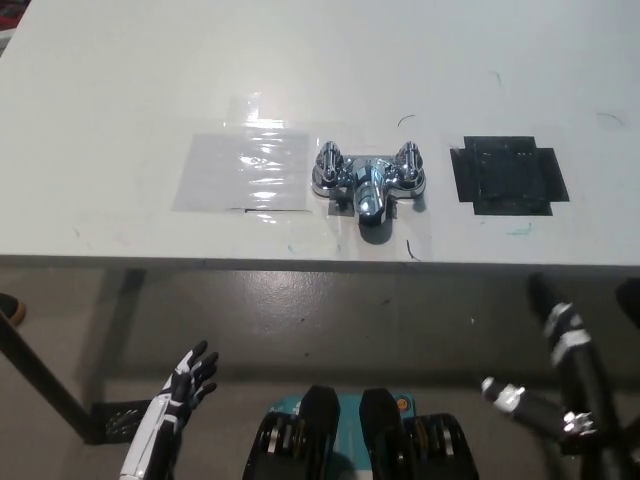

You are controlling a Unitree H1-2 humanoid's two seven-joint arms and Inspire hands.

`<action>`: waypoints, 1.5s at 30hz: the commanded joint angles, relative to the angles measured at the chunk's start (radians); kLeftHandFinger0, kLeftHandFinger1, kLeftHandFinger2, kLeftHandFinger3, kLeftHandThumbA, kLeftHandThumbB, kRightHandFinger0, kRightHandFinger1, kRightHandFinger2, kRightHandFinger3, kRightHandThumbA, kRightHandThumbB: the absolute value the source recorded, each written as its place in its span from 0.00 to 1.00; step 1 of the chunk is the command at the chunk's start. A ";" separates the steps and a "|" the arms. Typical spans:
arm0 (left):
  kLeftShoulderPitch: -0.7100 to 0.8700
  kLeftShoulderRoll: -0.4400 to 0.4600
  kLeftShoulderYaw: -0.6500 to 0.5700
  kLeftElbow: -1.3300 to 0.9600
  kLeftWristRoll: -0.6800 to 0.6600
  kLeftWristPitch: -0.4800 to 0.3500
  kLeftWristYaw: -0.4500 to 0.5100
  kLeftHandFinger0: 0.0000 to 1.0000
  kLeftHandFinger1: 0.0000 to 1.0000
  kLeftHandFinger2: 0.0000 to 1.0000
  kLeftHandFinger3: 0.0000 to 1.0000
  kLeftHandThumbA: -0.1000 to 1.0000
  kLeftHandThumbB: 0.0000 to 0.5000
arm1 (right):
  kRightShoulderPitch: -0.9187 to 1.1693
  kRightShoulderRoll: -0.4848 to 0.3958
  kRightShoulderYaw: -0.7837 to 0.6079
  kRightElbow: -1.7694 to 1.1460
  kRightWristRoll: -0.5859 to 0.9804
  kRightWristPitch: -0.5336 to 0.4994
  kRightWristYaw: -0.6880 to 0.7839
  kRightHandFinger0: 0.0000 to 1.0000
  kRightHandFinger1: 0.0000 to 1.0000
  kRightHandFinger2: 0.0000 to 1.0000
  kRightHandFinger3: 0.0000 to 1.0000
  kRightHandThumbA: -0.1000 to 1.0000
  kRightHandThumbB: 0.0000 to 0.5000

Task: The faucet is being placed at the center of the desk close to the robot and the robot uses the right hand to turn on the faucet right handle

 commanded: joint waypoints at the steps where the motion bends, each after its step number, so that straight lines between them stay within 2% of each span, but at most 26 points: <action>1: 0.004 -0.002 -0.010 -0.053 -0.036 -0.026 -0.028 1.00 1.00 1.00 1.00 1.00 0.25 | -0.066 -0.023 -0.047 -0.106 -0.097 -0.018 -0.056 1.00 1.00 1.00 1.00 1.00 0.40; 4: 0.007 -0.004 -0.014 -0.071 -0.038 -0.016 -0.025 1.00 1.00 1.00 1.00 1.00 0.29 | -0.129 -0.066 -0.091 -0.185 -0.056 0.068 -0.033 1.00 1.00 1.00 1.00 1.00 0.43; 6: 0.002 -0.005 -0.014 -0.069 -0.052 -0.030 -0.031 1.00 1.00 1.00 1.00 1.00 0.23 | -0.170 -0.087 -0.111 -0.224 -0.026 0.118 -0.023 1.00 1.00 1.00 1.00 1.00 0.43; 8: 0.002 -0.007 -0.015 -0.077 -0.057 -0.028 -0.032 1.00 1.00 1.00 1.00 1.00 0.24 | -0.218 -0.114 -0.132 -0.258 -0.013 0.175 -0.013 1.00 1.00 1.00 1.00 1.00 0.43; 9: 0.006 -0.003 -0.016 -0.093 -0.053 -0.019 -0.033 1.00 1.00 1.00 1.00 1.00 0.23 | -0.271 -0.143 -0.152 -0.279 0.004 0.239 -0.005 1.00 1.00 1.00 1.00 1.00 0.45; 11: 0.005 -0.002 -0.016 -0.098 -0.058 -0.019 -0.035 1.00 1.00 1.00 1.00 1.00 0.22 | -0.321 -0.171 -0.167 -0.291 0.013 0.290 0.003 1.00 1.00 1.00 1.00 1.00 0.45; 13: 0.003 -0.002 -0.014 -0.105 -0.053 -0.021 -0.031 1.00 1.00 1.00 1.00 1.00 0.20 | -0.407 -0.222 -0.178 -0.310 0.039 0.423 0.032 1.00 1.00 1.00 1.00 1.00 0.40; 14: 0.003 -0.003 -0.014 -0.105 -0.052 -0.022 -0.031 1.00 1.00 1.00 1.00 1.00 0.20 | -0.412 -0.226 -0.177 -0.311 0.041 0.433 0.032 1.00 1.00 1.00 1.00 1.00 0.40; 15: -0.005 -0.002 -0.015 -0.103 -0.048 -0.029 -0.031 1.00 1.00 1.00 1.00 1.00 0.21 | -0.485 -0.273 -0.165 -0.308 -0.003 0.544 0.060 1.00 1.00 1.00 1.00 1.00 0.46; 16: -0.008 -0.001 -0.016 -0.106 -0.053 -0.025 -0.034 1.00 1.00 1.00 1.00 1.00 0.21 | -0.542 -0.292 -0.154 -0.283 -0.003 0.592 0.075 1.00 1.00 1.00 1.00 1.00 0.54; 20: -0.020 -0.001 -0.021 -0.106 -0.053 -0.022 -0.039 1.00 1.00 1.00 1.00 1.00 0.24 | -0.726 -0.370 -0.077 -0.148 -0.019 0.699 0.168 1.00 1.00 1.00 1.00 1.00 0.70; 22: -0.026 -0.002 -0.021 -0.104 -0.050 -0.018 -0.036 1.00 1.00 1.00 1.00 1.00 0.25 | -0.804 -0.379 -0.049 -0.068 -0.029 0.703 0.227 1.00 1.00 1.00 1.00 1.00 0.79; 25: -0.038 -0.001 -0.023 -0.093 -0.033 -0.012 -0.032 1.00 1.00 1.00 1.00 1.00 0.25 | -0.911 -0.403 0.014 0.035 -0.065 0.703 0.316 1.00 1.00 1.00 1.00 1.00 0.67; 26: -0.043 0.000 -0.024 -0.087 -0.033 -0.005 -0.032 1.00 1.00 1.00 1.00 1.00 0.30 | -0.962 -0.403 0.041 0.088 -0.074 0.703 0.354 1.00 1.00 1.00 1.00 1.00 0.56; 29: -0.041 0.001 -0.026 -0.077 -0.028 -0.004 -0.033 1.00 1.00 1.00 1.00 1.00 0.31 | -1.053 -0.396 0.108 0.194 -0.108 0.703 0.420 1.00 1.00 1.00 1.00 1.00 0.49; 32: -0.037 0.005 -0.025 -0.075 -0.030 0.007 -0.034 1.00 1.00 1.00 1.00 1.00 0.31 | -1.131 -0.374 0.177 0.305 -0.159 0.703 0.457 1.00 1.00 1.00 1.00 1.00 0.55; 34: -0.035 0.005 -0.024 -0.073 -0.028 0.014 -0.032 1.00 1.00 1.00 1.00 1.00 0.32 | -1.172 -0.371 0.239 0.359 -0.170 0.703 0.461 1.00 1.00 1.00 1.00 1.00 0.53; 35: -0.035 0.004 -0.024 -0.069 -0.032 0.014 -0.034 1.00 1.00 1.00 1.00 1.00 0.34 | -1.186 -0.364 0.251 0.385 -0.149 0.703 0.463 1.00 1.00 1.00 1.00 1.00 0.48; 37: -0.035 0.005 -0.024 -0.058 -0.034 0.006 -0.035 1.00 1.00 1.00 1.00 1.00 0.35 | -1.222 -0.335 0.273 0.460 -0.158 0.703 0.457 1.00 1.00 1.00 1.00 1.00 0.45; 40: -0.044 0.008 -0.024 -0.047 -0.029 0.014 -0.034 1.00 1.00 1.00 1.00 1.00 0.37 | -1.292 -0.304 0.350 0.575 -0.238 0.703 0.451 1.00 1.00 1.00 1.00 1.00 0.55; 42: -0.047 0.010 -0.024 -0.041 -0.027 0.012 -0.034 1.00 1.00 1.00 1.00 1.00 0.36 | -1.332 -0.276 0.393 0.650 -0.308 0.703 0.444 1.00 1.00 1.00 1.00 1.00 0.64; 44: -0.045 0.008 -0.024 -0.032 -0.023 0.000 -0.031 1.00 1.00 1.00 1.00 1.00 0.35 | -1.361 -0.253 0.427 0.710 -0.349 0.703 0.448 1.00 1.00 1.00 1.00 1.00 0.65; 45: -0.045 0.009 -0.024 -0.028 -0.026 -0.004 -0.033 1.00 1.00 1.00 1.00 1.00 0.33 | -1.379 -0.240 0.442 0.743 -0.340 0.703 0.447 1.00 1.00 1.00 1.00 1.00 0.62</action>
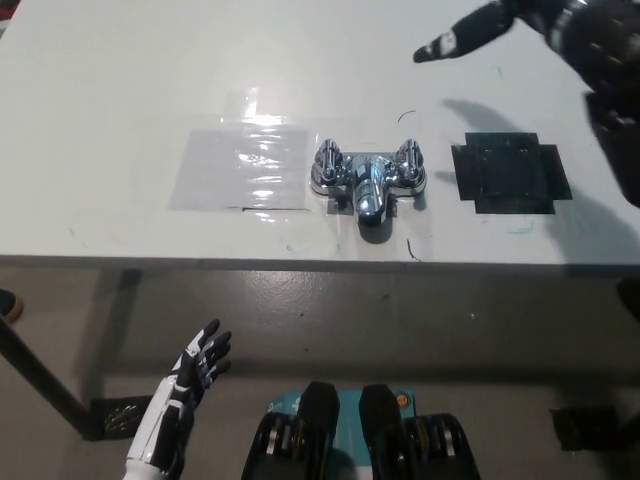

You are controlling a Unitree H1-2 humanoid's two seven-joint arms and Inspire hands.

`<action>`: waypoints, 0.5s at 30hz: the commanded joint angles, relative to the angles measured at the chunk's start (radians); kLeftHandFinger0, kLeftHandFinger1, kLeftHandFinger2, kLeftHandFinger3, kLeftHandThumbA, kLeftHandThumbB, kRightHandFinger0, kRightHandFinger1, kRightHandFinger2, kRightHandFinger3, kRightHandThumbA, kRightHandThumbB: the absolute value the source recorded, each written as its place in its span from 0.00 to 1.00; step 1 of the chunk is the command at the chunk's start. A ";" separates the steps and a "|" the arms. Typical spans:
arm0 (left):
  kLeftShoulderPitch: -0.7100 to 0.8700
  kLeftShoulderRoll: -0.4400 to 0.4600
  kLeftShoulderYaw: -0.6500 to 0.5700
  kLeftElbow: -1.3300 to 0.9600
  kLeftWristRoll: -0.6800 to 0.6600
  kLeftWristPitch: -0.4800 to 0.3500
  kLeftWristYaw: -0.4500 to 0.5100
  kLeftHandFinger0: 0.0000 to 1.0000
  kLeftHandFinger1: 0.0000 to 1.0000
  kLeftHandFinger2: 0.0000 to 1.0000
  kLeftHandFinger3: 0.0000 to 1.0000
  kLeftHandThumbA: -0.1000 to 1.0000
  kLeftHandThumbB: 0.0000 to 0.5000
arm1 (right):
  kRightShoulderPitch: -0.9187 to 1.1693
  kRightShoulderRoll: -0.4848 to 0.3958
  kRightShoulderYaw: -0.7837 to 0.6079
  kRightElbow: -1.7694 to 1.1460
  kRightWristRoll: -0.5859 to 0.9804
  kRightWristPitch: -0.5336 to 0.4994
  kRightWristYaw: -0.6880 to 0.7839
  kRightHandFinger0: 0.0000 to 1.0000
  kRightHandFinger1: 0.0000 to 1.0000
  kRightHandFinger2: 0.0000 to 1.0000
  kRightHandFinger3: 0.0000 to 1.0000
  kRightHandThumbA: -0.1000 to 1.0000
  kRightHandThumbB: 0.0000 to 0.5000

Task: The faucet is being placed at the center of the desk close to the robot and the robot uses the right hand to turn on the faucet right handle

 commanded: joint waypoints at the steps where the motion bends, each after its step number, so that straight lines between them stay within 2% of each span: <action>1: -0.011 0.009 -0.009 0.009 0.008 -0.014 -0.017 1.00 1.00 1.00 1.00 1.00 0.31 | -0.161 0.044 0.071 0.122 -0.134 0.041 0.071 1.00 1.00 1.00 1.00 1.00 0.60; 4: -0.009 0.008 -0.010 0.002 0.005 -0.008 -0.017 1.00 1.00 1.00 1.00 0.99 0.31 | -0.198 0.080 0.111 0.204 -0.125 0.041 0.087 1.00 1.00 1.00 1.00 1.00 0.57; 8: -0.016 0.011 -0.008 0.004 0.011 -0.004 -0.015 1.00 1.00 1.00 1.00 1.00 0.32 | -0.230 0.113 0.117 0.281 -0.136 0.041 0.073 1.00 1.00 1.00 1.00 1.00 0.60; 10: -0.018 0.009 -0.009 0.007 0.013 -0.007 -0.014 1.00 1.00 1.00 1.00 1.00 0.32 | -0.244 0.126 0.118 0.321 -0.146 0.041 0.060 1.00 1.00 1.00 1.00 1.00 0.57; 11: -0.018 0.008 -0.010 0.009 0.016 -0.013 -0.013 1.00 1.00 1.00 1.00 1.00 0.29 | -0.250 0.131 0.124 0.340 -0.150 0.041 0.049 1.00 1.00 1.00 1.00 1.00 0.56; 15: -0.023 0.011 -0.013 0.013 0.013 -0.017 -0.019 1.00 1.00 1.00 1.00 0.99 0.28 | -0.261 0.147 0.124 0.427 -0.153 0.028 0.013 1.00 1.00 1.00 1.00 1.00 0.62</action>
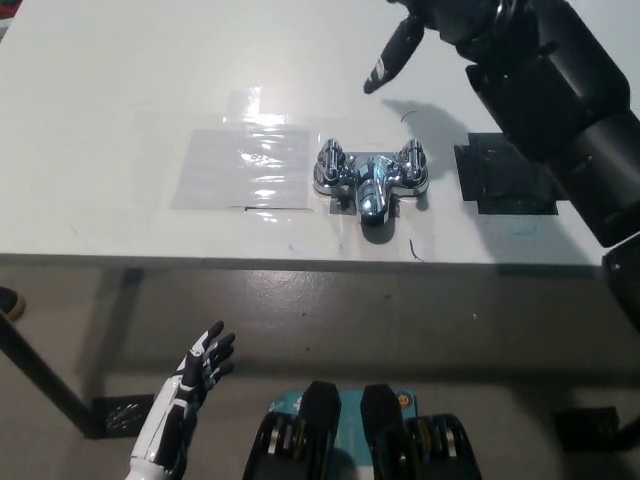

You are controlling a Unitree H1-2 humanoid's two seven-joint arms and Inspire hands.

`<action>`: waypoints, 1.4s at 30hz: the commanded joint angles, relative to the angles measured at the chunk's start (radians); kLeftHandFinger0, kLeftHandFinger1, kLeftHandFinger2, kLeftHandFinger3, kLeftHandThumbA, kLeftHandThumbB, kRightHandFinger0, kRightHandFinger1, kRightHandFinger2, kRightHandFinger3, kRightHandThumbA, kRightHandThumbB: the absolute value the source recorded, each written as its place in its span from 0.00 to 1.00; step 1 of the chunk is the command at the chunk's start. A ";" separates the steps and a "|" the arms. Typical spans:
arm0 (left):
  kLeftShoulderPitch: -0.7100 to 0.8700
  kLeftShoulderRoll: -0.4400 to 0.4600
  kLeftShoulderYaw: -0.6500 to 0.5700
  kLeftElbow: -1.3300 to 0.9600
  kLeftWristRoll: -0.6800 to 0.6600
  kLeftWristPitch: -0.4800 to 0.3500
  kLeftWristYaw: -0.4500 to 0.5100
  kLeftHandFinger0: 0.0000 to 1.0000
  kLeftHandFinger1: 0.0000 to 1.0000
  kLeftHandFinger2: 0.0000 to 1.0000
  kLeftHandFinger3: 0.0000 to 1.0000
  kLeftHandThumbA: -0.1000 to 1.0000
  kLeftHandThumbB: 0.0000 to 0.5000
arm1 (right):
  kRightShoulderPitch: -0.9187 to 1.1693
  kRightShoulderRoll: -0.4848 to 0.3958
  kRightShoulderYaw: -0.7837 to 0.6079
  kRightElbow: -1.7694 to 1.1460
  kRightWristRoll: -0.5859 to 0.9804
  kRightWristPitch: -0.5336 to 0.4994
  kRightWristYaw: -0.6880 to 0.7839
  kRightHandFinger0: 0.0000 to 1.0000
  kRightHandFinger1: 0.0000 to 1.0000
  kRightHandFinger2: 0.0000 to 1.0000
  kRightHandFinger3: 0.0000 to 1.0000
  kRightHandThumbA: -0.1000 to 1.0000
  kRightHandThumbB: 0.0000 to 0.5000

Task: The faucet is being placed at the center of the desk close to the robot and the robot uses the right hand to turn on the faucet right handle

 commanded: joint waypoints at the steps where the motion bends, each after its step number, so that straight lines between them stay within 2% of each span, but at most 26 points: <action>1: -0.015 0.009 -0.008 -0.007 0.009 -0.016 -0.015 1.00 1.00 1.00 1.00 0.99 0.28 | -0.091 0.007 -0.012 0.062 -0.031 0.000 -0.043 1.00 1.00 1.00 1.00 1.00 0.63; 2: -0.014 0.009 -0.007 -0.011 0.007 -0.010 -0.015 1.00 1.00 1.00 1.00 0.99 0.27 | -0.088 0.013 -0.027 0.077 -0.023 -0.002 -0.063 1.00 1.00 1.00 1.00 1.00 0.66; 3: -0.014 0.009 -0.006 -0.012 0.004 -0.010 -0.016 1.00 1.00 1.00 1.00 0.99 0.27 | -0.088 0.016 -0.036 0.091 -0.012 -0.007 -0.060 1.00 1.00 1.00 1.00 1.00 0.63; 4: -0.022 0.010 -0.004 -0.015 -0.001 -0.003 -0.017 1.00 1.00 1.00 1.00 0.98 0.30 | -0.098 0.021 -0.042 0.120 -0.008 -0.020 -0.068 1.00 1.00 1.00 1.00 1.00 0.66; 11: -0.026 0.014 -0.004 -0.017 0.007 -0.007 -0.015 1.00 1.00 1.00 1.00 0.99 0.31 | -0.102 0.040 -0.053 0.219 -0.013 -0.064 -0.094 1.00 1.00 1.00 1.00 1.00 0.69; 15: -0.030 0.014 -0.007 -0.016 0.013 -0.011 -0.016 1.00 1.00 1.00 1.00 0.98 0.28 | -0.096 0.044 -0.043 0.264 -0.023 -0.087 -0.109 1.00 1.00 1.00 1.00 1.00 0.63; 26: -0.033 0.012 -0.003 -0.033 0.013 0.011 -0.011 1.00 1.00 1.00 1.00 0.99 0.33 | -0.089 0.072 -0.056 0.321 -0.013 -0.080 -0.154 1.00 1.00 1.00 1.00 1.00 0.69; 31: -0.037 0.015 0.000 -0.033 0.011 0.014 -0.012 1.00 1.00 1.00 1.00 0.99 0.32 | -0.094 0.083 -0.052 0.355 -0.014 -0.103 -0.156 1.00 1.00 1.00 1.00 1.00 0.73; 39: -0.038 0.016 0.000 -0.031 0.013 0.012 -0.012 1.00 1.00 1.00 1.00 0.99 0.32 | -0.104 0.093 -0.083 0.391 0.014 -0.119 -0.152 1.00 1.00 1.00 1.00 1.00 0.65; 42: -0.041 0.016 0.001 -0.032 0.019 0.011 -0.009 1.00 1.00 1.00 1.00 0.99 0.31 | -0.104 0.092 -0.072 0.395 -0.004 -0.120 -0.145 1.00 1.00 1.00 1.00 1.00 0.72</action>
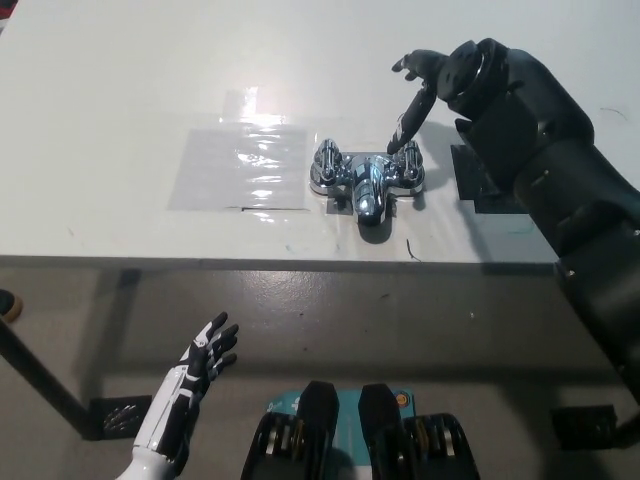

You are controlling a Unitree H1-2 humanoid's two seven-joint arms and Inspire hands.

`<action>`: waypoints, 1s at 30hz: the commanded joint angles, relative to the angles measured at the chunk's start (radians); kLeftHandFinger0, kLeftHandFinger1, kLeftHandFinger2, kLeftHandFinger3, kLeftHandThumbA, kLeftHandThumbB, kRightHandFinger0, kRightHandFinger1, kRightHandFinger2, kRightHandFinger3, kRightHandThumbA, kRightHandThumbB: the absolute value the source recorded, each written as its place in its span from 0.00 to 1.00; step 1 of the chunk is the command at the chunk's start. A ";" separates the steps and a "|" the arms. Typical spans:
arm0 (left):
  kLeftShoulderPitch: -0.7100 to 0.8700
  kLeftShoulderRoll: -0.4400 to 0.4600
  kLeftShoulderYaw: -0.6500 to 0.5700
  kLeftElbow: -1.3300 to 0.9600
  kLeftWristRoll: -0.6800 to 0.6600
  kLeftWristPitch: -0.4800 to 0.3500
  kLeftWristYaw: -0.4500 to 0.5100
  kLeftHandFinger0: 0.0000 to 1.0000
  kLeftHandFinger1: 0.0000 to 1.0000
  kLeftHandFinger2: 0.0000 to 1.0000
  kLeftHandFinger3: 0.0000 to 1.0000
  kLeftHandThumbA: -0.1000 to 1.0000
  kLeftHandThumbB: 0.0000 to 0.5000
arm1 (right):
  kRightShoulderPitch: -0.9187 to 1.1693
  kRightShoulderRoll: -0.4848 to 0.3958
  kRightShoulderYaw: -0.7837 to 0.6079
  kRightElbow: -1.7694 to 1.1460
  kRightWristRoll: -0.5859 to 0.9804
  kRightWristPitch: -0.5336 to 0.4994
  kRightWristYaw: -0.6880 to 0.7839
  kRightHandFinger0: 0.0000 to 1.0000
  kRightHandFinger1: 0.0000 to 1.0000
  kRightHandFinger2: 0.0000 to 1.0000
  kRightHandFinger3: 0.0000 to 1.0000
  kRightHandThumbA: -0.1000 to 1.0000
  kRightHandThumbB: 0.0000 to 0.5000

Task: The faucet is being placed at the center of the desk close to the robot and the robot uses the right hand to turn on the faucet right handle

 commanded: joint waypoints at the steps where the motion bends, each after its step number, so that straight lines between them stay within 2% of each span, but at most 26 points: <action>1: -0.016 0.013 0.001 -0.032 0.014 -0.006 -0.006 1.00 1.00 1.00 1.00 0.99 0.31 | -0.091 0.000 -0.006 -0.001 -0.007 -0.043 -0.029 1.00 1.00 1.00 1.00 1.00 0.72; 2: -0.016 0.013 0.001 -0.033 0.016 -0.003 -0.006 1.00 1.00 1.00 1.00 1.00 0.33 | -0.087 0.001 -0.013 -0.004 0.000 -0.045 -0.029 1.00 1.00 1.00 1.00 1.00 0.66; 3: -0.016 0.013 0.001 -0.033 0.016 -0.002 -0.006 1.00 1.00 1.00 1.00 1.00 0.33 | -0.087 0.001 -0.013 -0.005 -0.001 -0.045 -0.029 1.00 1.00 1.00 1.00 1.00 0.66; 4: -0.020 0.015 0.003 -0.033 0.010 -0.004 -0.009 1.00 1.00 1.00 1.00 0.99 0.33 | -0.093 0.004 0.001 0.003 -0.013 -0.050 -0.027 1.00 1.00 1.00 1.00 1.00 0.61; 10: -0.022 0.013 0.004 -0.037 0.013 0.001 -0.007 1.00 1.00 1.00 1.00 0.99 0.36 | -0.099 0.013 0.008 0.014 -0.022 -0.038 -0.022 1.00 1.00 1.00 1.00 1.00 0.65; 14: -0.027 0.014 0.004 -0.035 0.012 -0.003 -0.008 1.00 1.00 1.00 1.00 0.98 0.34 | -0.099 0.015 0.015 0.025 -0.030 -0.036 -0.040 1.00 1.00 1.00 1.00 1.00 0.60; 17: -0.025 0.015 0.004 -0.038 0.013 -0.002 -0.009 1.00 1.00 1.00 1.00 0.98 0.36 | -0.089 0.016 -0.003 0.023 -0.014 -0.031 -0.053 1.00 1.00 1.00 1.00 1.00 0.64; 20: -0.027 0.015 0.004 -0.034 0.009 -0.010 -0.011 1.00 1.00 1.00 1.00 0.98 0.34 | -0.085 0.015 0.005 0.028 -0.018 -0.048 -0.037 1.00 1.00 1.00 1.00 1.00 0.60; 26: -0.028 0.016 0.003 -0.044 0.020 0.002 -0.007 1.00 1.00 1.00 1.00 1.00 0.36 | -0.090 0.022 0.058 0.050 -0.058 -0.029 -0.035 1.00 1.00 1.00 1.00 1.00 0.66; 30: -0.028 0.014 0.004 -0.043 0.021 0.000 -0.006 1.00 1.00 1.00 1.00 1.00 0.37 | -0.087 0.019 0.076 0.054 -0.066 -0.041 -0.023 1.00 1.00 1.00 1.00 1.00 0.63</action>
